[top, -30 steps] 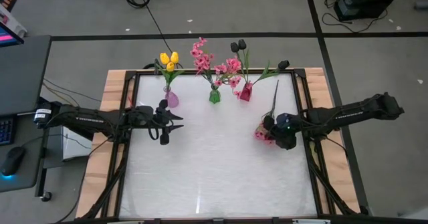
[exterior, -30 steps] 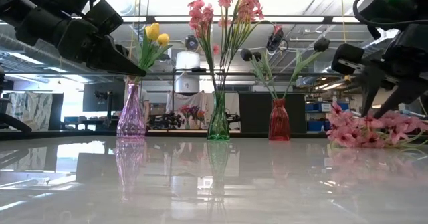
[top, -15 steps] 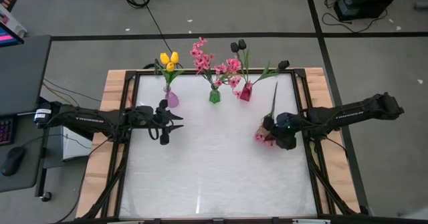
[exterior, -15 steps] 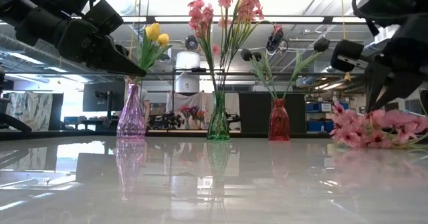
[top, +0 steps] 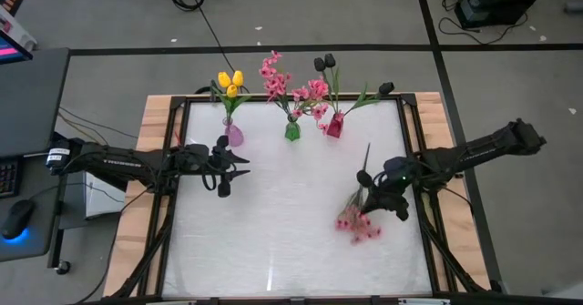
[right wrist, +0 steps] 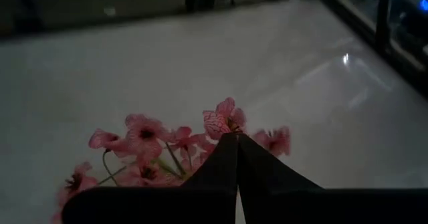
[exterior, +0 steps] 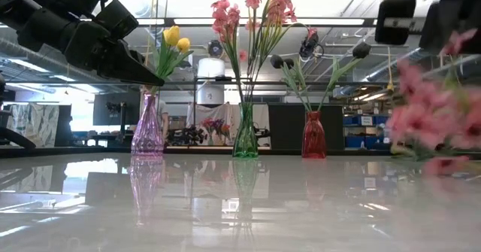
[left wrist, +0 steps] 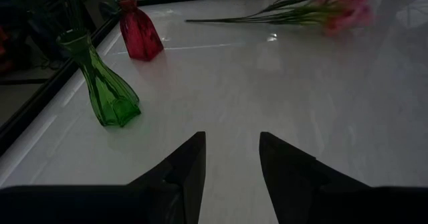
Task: Sort flowers into vase by color
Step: Put the pink flower into the green vase
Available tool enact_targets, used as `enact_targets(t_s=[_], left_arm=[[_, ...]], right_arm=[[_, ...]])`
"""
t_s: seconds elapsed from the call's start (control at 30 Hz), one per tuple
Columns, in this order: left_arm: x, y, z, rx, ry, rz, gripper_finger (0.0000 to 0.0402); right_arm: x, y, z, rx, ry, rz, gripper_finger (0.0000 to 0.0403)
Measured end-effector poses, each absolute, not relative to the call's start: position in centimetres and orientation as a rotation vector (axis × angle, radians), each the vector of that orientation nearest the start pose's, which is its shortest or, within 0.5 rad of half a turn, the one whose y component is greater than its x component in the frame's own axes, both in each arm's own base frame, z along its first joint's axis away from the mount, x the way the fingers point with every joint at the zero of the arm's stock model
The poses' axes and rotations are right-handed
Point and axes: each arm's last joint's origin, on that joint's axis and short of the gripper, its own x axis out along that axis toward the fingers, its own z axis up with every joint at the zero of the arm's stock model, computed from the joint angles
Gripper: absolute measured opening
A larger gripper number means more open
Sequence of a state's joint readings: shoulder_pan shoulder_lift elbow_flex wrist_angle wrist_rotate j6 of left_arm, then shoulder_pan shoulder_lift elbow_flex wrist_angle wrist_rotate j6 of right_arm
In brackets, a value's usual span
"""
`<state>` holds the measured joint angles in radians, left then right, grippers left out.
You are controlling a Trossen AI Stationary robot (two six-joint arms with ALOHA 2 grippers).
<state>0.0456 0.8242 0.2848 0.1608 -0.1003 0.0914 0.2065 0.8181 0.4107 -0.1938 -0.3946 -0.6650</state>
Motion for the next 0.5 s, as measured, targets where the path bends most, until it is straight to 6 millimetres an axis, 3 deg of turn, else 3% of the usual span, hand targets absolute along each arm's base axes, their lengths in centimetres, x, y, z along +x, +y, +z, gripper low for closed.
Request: enact_targets(t_s=[0.2, 0.5], left_arm=[[17.1, 1.1, 18.7, 0.1, 0.385, 0.127, 0.0146], [17.1, 1.1, 18.7, 0.1, 0.385, 0.127, 0.0146]], right_arm=[[16.1, 6.1, 20.9, -0.493, 0.314, 0.766, 0.0028], [15.9, 7.1, 21.3, -0.442, 0.279, 0.801, 0.0129]])
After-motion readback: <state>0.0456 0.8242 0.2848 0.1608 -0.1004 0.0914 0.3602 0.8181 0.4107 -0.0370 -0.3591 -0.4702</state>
